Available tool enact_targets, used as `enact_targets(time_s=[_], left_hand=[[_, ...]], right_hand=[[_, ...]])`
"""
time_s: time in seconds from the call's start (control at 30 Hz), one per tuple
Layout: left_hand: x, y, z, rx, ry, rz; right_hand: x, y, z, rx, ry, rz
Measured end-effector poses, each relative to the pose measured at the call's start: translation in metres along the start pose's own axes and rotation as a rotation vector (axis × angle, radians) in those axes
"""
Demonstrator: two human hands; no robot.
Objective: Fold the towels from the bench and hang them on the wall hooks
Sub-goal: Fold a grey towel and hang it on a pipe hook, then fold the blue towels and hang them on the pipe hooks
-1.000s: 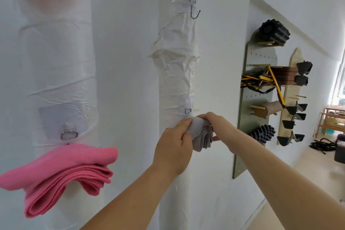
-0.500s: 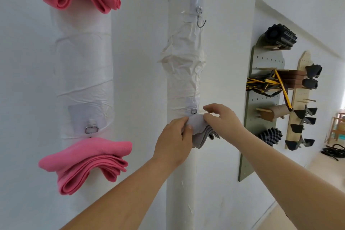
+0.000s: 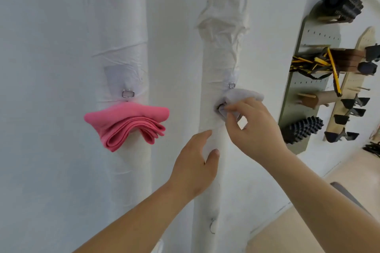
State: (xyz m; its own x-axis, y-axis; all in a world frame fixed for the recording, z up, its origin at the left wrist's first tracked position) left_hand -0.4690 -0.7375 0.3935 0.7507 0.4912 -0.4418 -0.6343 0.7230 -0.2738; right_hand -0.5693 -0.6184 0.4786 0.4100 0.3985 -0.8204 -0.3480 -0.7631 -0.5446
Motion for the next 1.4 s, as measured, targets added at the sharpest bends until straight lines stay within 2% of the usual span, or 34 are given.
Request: enact_targets(time_s=[0.07,0.13,0.4,0.57,0.87,1.0,1.13,1.3,1.4], left_hand=[[0.026,-0.002,-0.022,0.012,-0.044,-0.018],[0.055,-0.004,-0.044,0.022,-0.119,-0.051],[0.177,-0.026,-0.131,0.046,-0.382,-0.167],[0.256,-0.052,-0.159,0.065,-0.518,-0.263],[0.423,-0.116,-0.178,0.092,-0.604,-0.552],[0.507,-0.117,-0.168,0.108,-0.649,-0.695],[0.577,-0.095,-0.144,0.127,-0.642,-0.856],[0.669,-0.042,-0.093,0.137,-0.641,-1.06],[0.726,0.0,-0.055,0.126,-0.588,-1.113]], right_hand=[[0.03,0.009,-0.009,-0.044,0.023,-0.023],[0.061,0.018,-0.018,-0.101,0.082,-0.115],[0.215,0.065,-0.035,-0.288,0.41,-0.675],[0.321,0.059,-0.066,-0.306,0.598,-0.822],[0.499,-0.021,-0.185,-0.236,0.991,-0.8],[0.575,-0.088,-0.23,-0.177,1.171,-0.783],[0.641,-0.172,-0.254,-0.065,1.288,-0.725],[0.729,-0.29,-0.279,-0.004,1.495,-0.555],[0.787,-0.367,-0.292,0.05,1.595,-0.479]])
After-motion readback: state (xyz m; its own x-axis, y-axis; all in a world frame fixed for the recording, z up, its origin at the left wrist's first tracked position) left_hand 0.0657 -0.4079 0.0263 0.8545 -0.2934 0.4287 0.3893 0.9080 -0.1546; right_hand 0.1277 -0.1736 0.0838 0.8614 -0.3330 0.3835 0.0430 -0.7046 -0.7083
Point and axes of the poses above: each hand's wrist, its own x-axis away from the middle knuckle, its own y-axis out of the palm, z = x × y, the point moved 4 cm from there along -x, towards the middle knuckle, and after that the axes turned 12 degrees about x, right-handed, at the moved point
